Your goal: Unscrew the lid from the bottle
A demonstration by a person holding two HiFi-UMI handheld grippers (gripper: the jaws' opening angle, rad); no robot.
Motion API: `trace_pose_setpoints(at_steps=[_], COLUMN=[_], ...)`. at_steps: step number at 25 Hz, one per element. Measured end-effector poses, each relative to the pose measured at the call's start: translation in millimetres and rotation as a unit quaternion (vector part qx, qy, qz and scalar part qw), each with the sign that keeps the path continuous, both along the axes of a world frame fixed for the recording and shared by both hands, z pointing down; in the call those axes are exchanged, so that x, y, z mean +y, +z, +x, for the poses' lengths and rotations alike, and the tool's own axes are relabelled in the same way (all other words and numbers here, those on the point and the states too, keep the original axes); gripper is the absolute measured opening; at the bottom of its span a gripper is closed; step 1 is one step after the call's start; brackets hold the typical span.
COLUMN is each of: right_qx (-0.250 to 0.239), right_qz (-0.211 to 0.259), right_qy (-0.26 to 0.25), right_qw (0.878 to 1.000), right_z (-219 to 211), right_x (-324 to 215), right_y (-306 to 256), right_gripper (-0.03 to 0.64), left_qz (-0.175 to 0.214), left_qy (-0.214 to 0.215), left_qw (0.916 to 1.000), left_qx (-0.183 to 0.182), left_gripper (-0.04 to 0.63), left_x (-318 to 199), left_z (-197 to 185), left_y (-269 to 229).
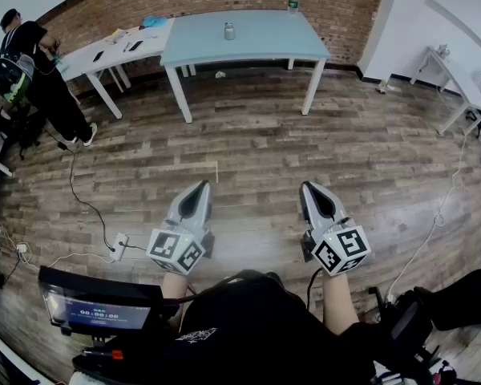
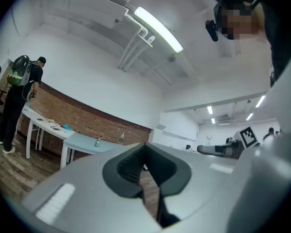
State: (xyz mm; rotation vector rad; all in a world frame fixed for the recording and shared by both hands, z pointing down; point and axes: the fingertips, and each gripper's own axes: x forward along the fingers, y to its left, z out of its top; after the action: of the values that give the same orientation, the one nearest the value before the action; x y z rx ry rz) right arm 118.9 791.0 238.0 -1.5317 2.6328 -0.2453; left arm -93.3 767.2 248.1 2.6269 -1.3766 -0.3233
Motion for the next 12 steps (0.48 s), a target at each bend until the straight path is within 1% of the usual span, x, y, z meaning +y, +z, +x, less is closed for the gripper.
trace_pose_setpoints(at_steps=[5, 12], right_qx=[0.001, 0.0], right_qz=[0.001, -0.002], right_qy=[-0.004, -0.013], right_qw=[1.0, 1.0], right_z=[3.1, 5.0], right_x=[-7.2, -2.8], right_y=[0.3, 5.8], right_gripper=[0.0, 0.001], left_qz=[0.004, 0.007], left_qy=[0.001, 0.005], left_qw=[1.0, 0.9999], left_qx=[-0.002, -0.009], left_gripper=[0.0, -0.001], left_x=[-6.3, -2.9], left_z=[4.8, 10.8], left_y=[-4.1, -4.7])
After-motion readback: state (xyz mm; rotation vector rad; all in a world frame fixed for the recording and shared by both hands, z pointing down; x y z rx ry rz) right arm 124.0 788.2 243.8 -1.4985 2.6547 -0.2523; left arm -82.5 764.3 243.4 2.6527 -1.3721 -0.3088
